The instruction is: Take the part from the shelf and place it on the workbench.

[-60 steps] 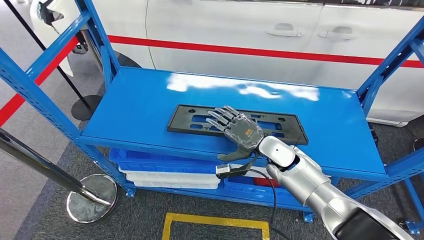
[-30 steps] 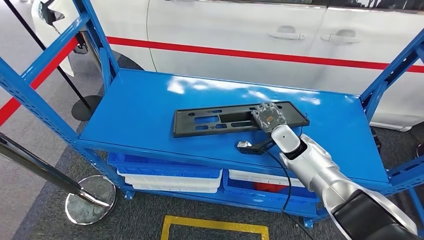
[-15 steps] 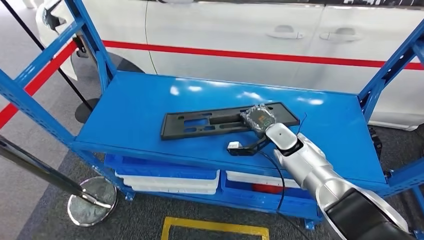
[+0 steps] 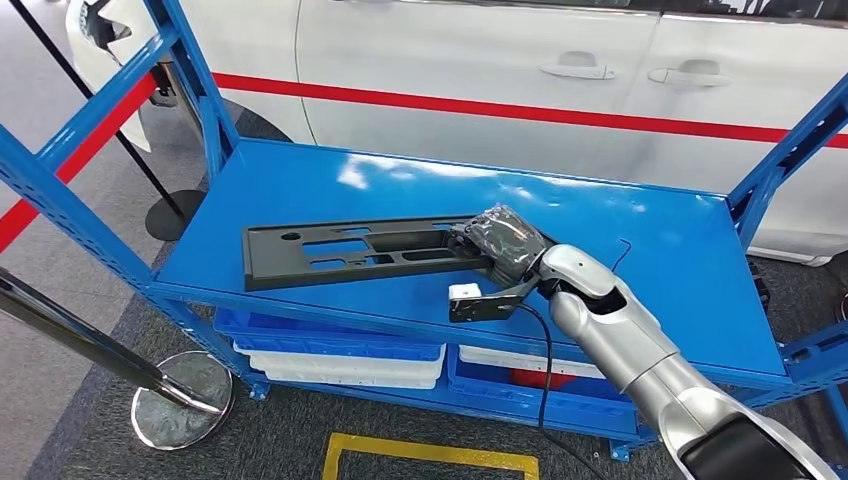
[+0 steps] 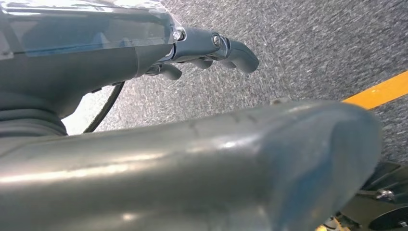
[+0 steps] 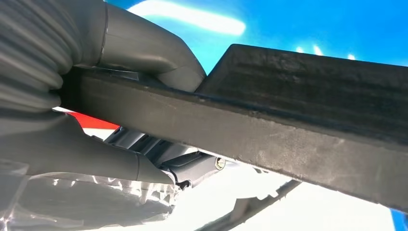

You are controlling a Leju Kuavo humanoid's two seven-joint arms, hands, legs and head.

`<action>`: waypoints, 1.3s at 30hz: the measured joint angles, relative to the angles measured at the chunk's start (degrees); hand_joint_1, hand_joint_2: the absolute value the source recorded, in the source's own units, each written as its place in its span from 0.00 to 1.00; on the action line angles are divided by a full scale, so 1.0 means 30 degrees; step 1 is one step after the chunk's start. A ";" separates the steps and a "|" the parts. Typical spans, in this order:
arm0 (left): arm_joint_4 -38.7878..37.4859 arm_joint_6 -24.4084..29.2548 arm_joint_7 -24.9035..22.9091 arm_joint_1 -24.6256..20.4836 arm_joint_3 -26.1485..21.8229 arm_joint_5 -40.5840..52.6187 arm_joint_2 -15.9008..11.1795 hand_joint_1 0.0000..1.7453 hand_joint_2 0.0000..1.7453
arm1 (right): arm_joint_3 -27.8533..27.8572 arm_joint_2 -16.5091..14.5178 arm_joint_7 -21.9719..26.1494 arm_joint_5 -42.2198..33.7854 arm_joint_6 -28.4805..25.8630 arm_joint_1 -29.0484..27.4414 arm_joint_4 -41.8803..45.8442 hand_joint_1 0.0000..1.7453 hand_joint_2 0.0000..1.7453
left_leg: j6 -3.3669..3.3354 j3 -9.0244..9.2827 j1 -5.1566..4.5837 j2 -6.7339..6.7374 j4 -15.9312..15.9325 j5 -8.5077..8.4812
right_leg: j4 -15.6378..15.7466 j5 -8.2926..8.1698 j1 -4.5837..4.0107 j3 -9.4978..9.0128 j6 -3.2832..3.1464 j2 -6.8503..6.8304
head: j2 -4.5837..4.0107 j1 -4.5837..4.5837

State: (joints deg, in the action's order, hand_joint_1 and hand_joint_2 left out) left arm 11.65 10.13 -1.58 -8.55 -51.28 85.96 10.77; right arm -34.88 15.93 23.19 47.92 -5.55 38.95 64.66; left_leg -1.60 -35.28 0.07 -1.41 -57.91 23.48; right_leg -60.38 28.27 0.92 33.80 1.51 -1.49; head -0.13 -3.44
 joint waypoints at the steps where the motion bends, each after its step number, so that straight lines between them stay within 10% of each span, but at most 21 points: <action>1: 0.0000 0.0045 -0.0016 -0.0017 0.0002 -0.0009 0.0002 0.00 0.00 | 0.0100 -0.0089 0.0229 -0.0448 0.0003 -0.0043 0.0193 0.97 1.00 | -0.0082 0.0034 0.0036 0.0004 0.0050 -0.0024 | -0.0909 0.0518 0.0034 0.0413 0.0049 0.0095 | 0.0002 0.0002; 5: 0.0000 0.0505 -0.0306 0.0070 -0.0013 -0.0174 0.0000 0.00 1.00 | 0.0568 -0.0204 0.1405 -0.4575 0.1317 -0.0116 0.1525 0.97 1.00 | -0.0189 0.0052 0.0013 -0.0012 -0.0024 0.0072 | -0.4861 0.1765 0.0103 0.2400 0.0144 0.0276 | 0.0003 0.0004; 10: -0.0004 0.0796 -0.0942 0.0344 -0.0047 -0.0308 0.0014 0.00 1.00 | 0.1298 -0.0277 0.1132 -0.9209 0.4351 0.0129 0.4609 0.96 1.00 | 0.0066 0.0183 -0.0050 -0.0005 -0.0268 0.0390 | -0.0011 -0.0849 -0.0042 0.0305 -0.0200 -0.0037 | 0.0000 0.0002; 15: -0.0007 0.0902 -0.1100 0.0501 -0.0049 -0.0222 0.0015 0.00 1.00 | 0.1543 -0.0222 0.0808 -1.1606 0.6030 -0.0200 0.6260 0.97 1.00 | 0.0591 -0.0039 -0.0052 0.0088 -0.0703 0.0804 | 0.0691 -0.0771 -0.0043 0.0007 -0.0574 -0.0062 | 0.0002 -0.0002; 19: -0.0007 0.1117 -0.1058 0.0432 -0.0053 -0.0193 -0.0006 0.00 1.00 | 0.1759 0.0055 0.0034 -1.4766 0.7238 -0.0829 0.6677 0.99 1.00 | 0.0968 -0.2037 0.0037 0.0176 -0.5057 0.2898 | 0.0756 -0.0778 -0.0036 -0.0069 -0.0774 -0.0117 | 0.0000 -0.0004; 21: -0.0007 0.1135 -0.0982 0.0317 -0.0047 -0.0102 -0.0016 0.00 1.00 | 0.1938 0.0095 -0.0107 -1.5842 0.7448 -0.1249 0.6713 0.99 1.00 | 0.1019 -0.2183 0.0058 0.0211 -0.5350 0.2577 | 0.0723 -0.0755 -0.0035 -0.0097 -0.0757 -0.0081 | 0.0004 -0.0004; 25: -0.0007 0.0995 -0.1022 0.0261 -0.0006 0.0175 -0.0064 0.00 1.00 | 0.2435 0.0117 -0.0205 -1.6994 0.7453 -0.1717 0.7149 0.98 1.00 | 0.0790 0.0020 0.0108 0.0059 -0.0857 0.0553 | 0.0587 -0.0637 -0.0057 -0.0157 -0.0499 0.0205 | 0.0002 -0.0004; 30: -0.0007 0.0958 -0.1038 0.0273 0.0011 0.0313 -0.0086 0.00 1.00 | 0.2781 0.0122 -0.0404 -1.7303 0.7459 -0.2077 0.7608 0.98 1.00 | 0.0114 0.0304 0.0076 0.0052 -0.0163 0.0423 | 0.0320 -0.0410 -0.0017 0.0037 -0.0001 0.0355 | 0.0000 -0.0004; 35: -0.0007 0.0946 -0.1038 0.0262 0.0016 0.0328 -0.0086 0.00 1.00 | 0.3031 -0.0100 -0.0426 -1.7323 0.7459 -0.2345 0.7750 0.98 1.00 | -0.0136 0.0324 0.0086 0.0107 -0.0072 0.0355 | -0.4613 0.1690 0.0033 0.2350 0.0149 0.0367 | 0.0000 -0.0004; 39: -0.0007 0.0940 -0.1038 0.0269 0.0016 0.0328 -0.0075 0.00 1.00 | 0.3067 -0.0111 -0.0442 -1.7325 0.7459 -0.2418 0.7822 0.98 1.00 | -0.0082 0.0384 0.0013 0.0106 -0.0173 0.0453 | -0.1212 -0.0438 -0.0064 0.0781 -0.0131 0.0200 | 0.0000 -0.0004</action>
State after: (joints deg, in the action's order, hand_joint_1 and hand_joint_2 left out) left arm 11.63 12.95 -4.70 -7.75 -51.23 86.95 10.55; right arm -25.68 15.60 21.86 -4.05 16.83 31.70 88.13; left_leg -1.84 -34.13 0.11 -1.09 -58.43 24.84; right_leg -64.01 26.96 0.72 36.15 1.12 -0.89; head -0.13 -3.45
